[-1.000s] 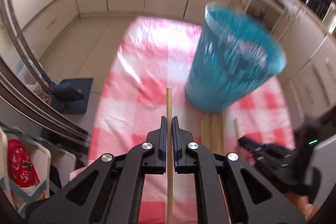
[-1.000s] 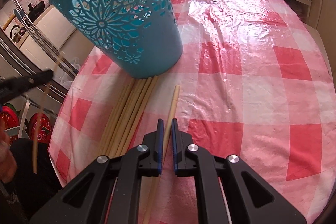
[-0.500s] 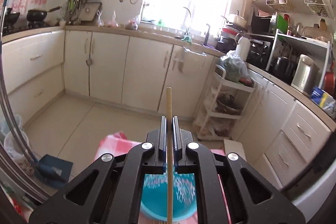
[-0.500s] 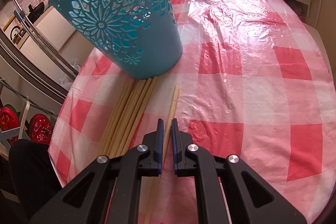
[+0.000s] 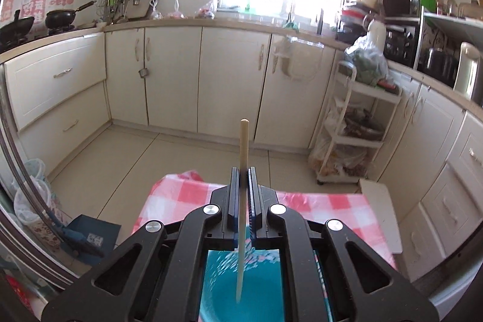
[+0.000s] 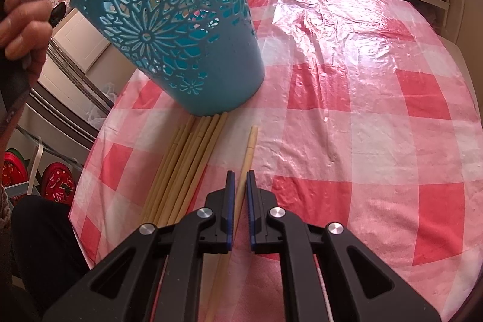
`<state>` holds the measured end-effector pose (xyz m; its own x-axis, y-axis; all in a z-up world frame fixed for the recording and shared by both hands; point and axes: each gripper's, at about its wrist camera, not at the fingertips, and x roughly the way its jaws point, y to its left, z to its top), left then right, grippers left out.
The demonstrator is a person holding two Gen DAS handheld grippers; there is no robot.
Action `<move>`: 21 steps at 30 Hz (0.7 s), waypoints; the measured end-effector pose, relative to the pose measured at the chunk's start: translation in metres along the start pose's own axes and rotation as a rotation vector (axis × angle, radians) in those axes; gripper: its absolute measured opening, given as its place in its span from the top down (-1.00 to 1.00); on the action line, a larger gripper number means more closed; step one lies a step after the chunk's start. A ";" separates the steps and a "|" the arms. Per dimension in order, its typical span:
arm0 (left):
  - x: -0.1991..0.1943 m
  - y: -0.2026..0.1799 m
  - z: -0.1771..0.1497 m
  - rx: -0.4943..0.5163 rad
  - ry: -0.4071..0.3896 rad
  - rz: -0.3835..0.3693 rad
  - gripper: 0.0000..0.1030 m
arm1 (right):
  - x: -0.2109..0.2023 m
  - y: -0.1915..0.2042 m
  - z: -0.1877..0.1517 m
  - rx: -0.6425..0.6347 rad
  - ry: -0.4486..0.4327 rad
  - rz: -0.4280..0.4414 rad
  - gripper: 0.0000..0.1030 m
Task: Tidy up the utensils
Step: 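Lift the chopstick with the left gripper over the teal basket and release it inside, then grasp one chopstick from the bundle with the right gripper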
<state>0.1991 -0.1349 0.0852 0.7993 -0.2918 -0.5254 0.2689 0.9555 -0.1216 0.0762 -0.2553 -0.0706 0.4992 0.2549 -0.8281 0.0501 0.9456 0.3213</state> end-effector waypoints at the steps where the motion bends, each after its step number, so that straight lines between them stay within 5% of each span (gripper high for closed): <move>1: 0.002 0.002 -0.005 0.008 0.018 0.003 0.88 | 0.000 0.000 0.000 -0.001 0.000 0.000 0.84; 5: -0.001 0.015 -0.021 0.029 0.074 0.024 0.61 | 0.000 0.000 0.000 -0.005 0.002 0.003 0.84; 7: -0.014 0.023 -0.026 0.041 0.066 0.045 0.07 | 0.000 -0.001 0.000 -0.002 0.009 0.011 0.78; 9: -0.032 0.035 -0.029 0.052 0.041 0.064 -0.14 | -0.002 0.000 -0.001 -0.001 0.016 0.020 0.67; 16: -0.072 0.085 -0.043 0.023 -0.023 0.110 -0.42 | -0.002 0.010 -0.003 -0.034 0.024 -0.027 0.59; 21: -0.060 0.126 -0.046 -0.118 0.065 0.098 -0.42 | 0.002 0.017 0.000 -0.076 0.029 -0.130 0.89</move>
<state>0.1596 0.0049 0.0625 0.7811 -0.1974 -0.5924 0.1236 0.9788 -0.1632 0.0786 -0.2386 -0.0670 0.4671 0.1336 -0.8740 0.0468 0.9834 0.1754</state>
